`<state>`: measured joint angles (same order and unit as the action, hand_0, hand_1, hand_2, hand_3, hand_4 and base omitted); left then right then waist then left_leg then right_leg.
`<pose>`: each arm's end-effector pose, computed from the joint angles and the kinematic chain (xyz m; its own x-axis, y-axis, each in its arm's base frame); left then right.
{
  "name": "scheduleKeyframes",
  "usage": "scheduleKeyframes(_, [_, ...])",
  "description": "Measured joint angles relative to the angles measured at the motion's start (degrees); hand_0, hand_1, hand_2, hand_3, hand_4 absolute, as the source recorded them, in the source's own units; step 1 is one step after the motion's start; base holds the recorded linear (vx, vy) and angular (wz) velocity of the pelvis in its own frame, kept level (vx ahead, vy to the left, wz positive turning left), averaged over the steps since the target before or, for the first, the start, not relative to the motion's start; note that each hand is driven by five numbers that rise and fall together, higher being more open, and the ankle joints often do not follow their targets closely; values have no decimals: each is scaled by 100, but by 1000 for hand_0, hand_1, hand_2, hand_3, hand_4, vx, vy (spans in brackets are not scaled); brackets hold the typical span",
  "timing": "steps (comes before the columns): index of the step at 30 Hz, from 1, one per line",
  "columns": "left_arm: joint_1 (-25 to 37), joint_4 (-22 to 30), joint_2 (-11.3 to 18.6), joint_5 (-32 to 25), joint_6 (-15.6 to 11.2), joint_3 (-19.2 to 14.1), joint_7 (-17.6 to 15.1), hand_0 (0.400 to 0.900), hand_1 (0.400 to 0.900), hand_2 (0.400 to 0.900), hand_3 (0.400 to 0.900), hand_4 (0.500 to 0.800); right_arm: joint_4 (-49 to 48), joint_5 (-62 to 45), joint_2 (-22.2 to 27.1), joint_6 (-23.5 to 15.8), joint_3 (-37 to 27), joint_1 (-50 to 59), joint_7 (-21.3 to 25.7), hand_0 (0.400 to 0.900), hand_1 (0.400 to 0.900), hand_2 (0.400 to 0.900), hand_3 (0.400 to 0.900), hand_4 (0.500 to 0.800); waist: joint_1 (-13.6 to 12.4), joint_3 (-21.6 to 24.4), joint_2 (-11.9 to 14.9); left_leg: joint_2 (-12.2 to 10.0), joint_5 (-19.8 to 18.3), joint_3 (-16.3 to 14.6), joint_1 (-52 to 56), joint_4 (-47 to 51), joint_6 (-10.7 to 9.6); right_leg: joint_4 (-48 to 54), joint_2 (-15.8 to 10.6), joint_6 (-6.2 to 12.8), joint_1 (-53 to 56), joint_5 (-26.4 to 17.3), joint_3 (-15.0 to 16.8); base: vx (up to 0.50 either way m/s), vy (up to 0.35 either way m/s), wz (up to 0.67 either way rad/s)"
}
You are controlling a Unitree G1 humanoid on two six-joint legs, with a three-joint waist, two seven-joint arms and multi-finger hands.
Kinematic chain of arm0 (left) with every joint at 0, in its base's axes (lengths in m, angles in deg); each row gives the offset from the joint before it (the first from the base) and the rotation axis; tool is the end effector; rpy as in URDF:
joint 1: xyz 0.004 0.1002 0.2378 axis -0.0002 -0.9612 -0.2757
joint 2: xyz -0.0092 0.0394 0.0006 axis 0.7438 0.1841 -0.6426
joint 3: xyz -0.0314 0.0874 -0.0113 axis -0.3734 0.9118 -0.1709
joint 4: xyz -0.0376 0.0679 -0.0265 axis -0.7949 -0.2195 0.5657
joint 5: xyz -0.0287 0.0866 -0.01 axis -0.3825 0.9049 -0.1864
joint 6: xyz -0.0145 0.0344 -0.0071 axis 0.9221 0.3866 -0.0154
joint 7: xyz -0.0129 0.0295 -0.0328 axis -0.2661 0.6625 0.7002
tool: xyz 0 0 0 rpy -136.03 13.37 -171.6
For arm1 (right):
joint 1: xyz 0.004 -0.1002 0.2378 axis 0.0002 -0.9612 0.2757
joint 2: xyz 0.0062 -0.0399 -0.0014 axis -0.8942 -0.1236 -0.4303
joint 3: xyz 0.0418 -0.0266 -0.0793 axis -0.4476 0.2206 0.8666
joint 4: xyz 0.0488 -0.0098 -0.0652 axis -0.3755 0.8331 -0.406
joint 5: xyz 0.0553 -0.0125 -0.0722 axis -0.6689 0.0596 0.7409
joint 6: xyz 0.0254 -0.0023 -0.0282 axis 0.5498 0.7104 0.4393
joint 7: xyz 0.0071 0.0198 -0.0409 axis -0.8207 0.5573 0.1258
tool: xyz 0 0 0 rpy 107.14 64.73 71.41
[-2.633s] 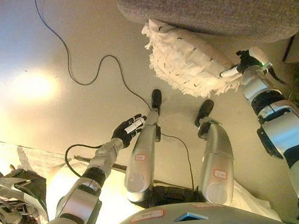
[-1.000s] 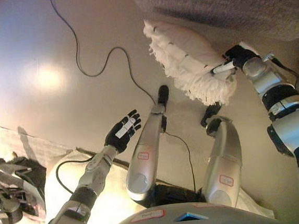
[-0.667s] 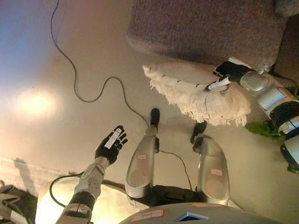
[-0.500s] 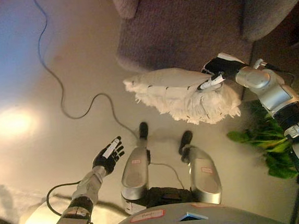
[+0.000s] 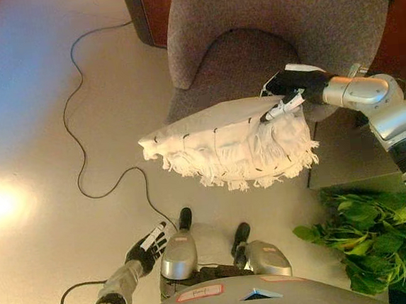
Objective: Pick up the pillow and put it on the sofa.
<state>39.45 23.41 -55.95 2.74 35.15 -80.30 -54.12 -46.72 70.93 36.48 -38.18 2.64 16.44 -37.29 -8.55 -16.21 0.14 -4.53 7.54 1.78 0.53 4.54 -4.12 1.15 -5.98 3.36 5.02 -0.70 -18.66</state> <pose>0.0677 0.2372 -0.0916 0.4698 -0.0275 -0.8823 -0.3073 0.9319 -0.1927 0.2965 -0.2537 0.1848 0.8163 0.3982 -0.4184 -0.5737 0.4747 -0.6675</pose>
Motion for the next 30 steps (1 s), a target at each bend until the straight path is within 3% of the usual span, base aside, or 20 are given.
scheduleKeyframes(7, [-75,-110,-4,149,81,-71,9,900,900,900,900,800,1424,-427,75,55,65,764,143,400,400,400,400,500,-260,249,-12,17,0,95,-1,-1,-8,157,31,-5,114,-43,-94,30,-14,15])
scheduleKeyframes(14, [-76,-119,28,147,73,186,101,900,900,900,900,800,3196,-570,73,199,391,1553,505,400,400,400,400,500,-438,263,-47,35,57,262,-231,-4,-18,275,39,-9,25,-106,-270,-78,-27,10])
scheduleKeyframes(22, [-44,-108,31,132,-55,332,186,900,900,900,900,800,4088,-618,70,656,446,2027,772,400,400,400,400,500,-504,237,-288,74,63,361,-373,-2,-15,378,33,1,-20,-141,-372,-62,10,7])
scheduleKeyframes(23, [-39,-100,31,118,-59,332,193,900,900,900,900,800,4188,-616,69,699,447,2075,868,900,900,900,900,800,-515,235,-326,75,66,370,-394,-2,-17,378,33,1,-35,-141,-380,-44,39,6])
scheduleKeyframes(30, [-22,-90,22,-146,-182,375,222,900,900,900,900,800,4607,-423,95,1047,442,2368,2014,900,900,900,900,800,-549,197,-517,80,82,416,-510,-2,-24,378,38,0,-131,-142,-426,-28,22,7])
